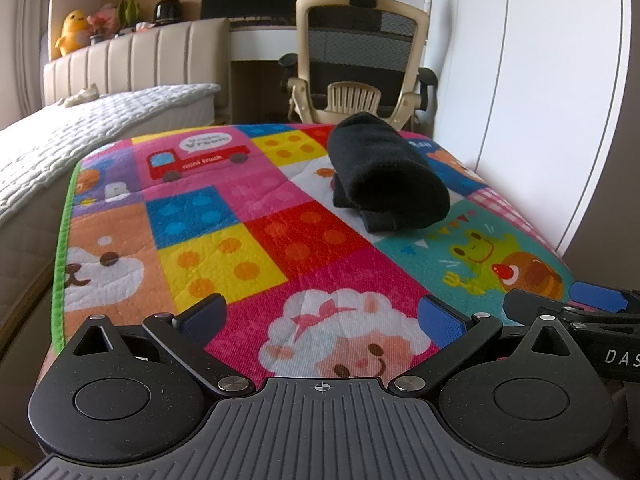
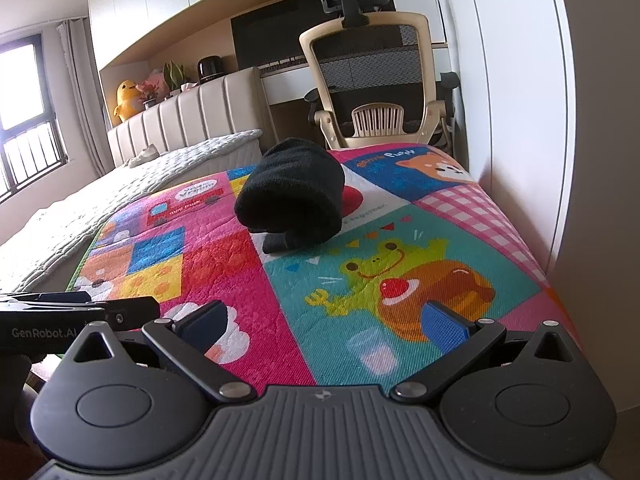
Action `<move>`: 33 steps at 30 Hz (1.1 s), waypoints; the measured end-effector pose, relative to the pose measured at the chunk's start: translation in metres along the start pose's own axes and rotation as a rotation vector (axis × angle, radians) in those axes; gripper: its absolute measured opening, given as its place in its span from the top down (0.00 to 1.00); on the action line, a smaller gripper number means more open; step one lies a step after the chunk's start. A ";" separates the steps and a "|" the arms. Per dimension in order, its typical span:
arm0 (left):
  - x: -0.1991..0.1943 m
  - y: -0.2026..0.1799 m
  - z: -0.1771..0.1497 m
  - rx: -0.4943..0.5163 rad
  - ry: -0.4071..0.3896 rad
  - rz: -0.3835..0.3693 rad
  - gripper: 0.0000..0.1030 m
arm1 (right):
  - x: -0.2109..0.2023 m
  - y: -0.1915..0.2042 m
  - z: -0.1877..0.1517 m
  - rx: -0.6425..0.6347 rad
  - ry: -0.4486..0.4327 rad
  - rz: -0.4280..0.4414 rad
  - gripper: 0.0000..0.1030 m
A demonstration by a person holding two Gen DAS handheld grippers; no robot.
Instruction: Fold clothes
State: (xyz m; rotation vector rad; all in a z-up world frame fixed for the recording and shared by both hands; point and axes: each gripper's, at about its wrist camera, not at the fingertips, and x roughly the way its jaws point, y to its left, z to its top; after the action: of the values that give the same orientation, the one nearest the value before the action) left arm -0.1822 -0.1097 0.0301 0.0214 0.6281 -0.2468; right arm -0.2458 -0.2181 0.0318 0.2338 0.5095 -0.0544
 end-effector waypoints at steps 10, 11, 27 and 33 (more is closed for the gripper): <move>0.002 0.002 0.001 -0.005 0.006 0.006 0.00 | 0.000 -0.001 0.002 0.001 0.002 -0.001 0.00; 0.002 0.002 0.001 -0.006 0.007 0.006 0.00 | 0.000 -0.001 0.002 0.001 0.002 -0.001 0.00; 0.005 0.007 0.001 -0.036 0.027 -0.018 0.00 | 0.000 0.001 0.001 0.003 0.004 -0.002 0.00; 0.005 0.007 0.001 -0.035 0.028 -0.025 0.00 | 0.000 -0.001 0.003 0.002 -0.005 -0.001 0.00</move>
State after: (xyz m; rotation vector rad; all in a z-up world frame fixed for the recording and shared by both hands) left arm -0.1758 -0.1044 0.0276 -0.0169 0.6610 -0.2594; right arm -0.2443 -0.2193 0.0340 0.2350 0.5046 -0.0563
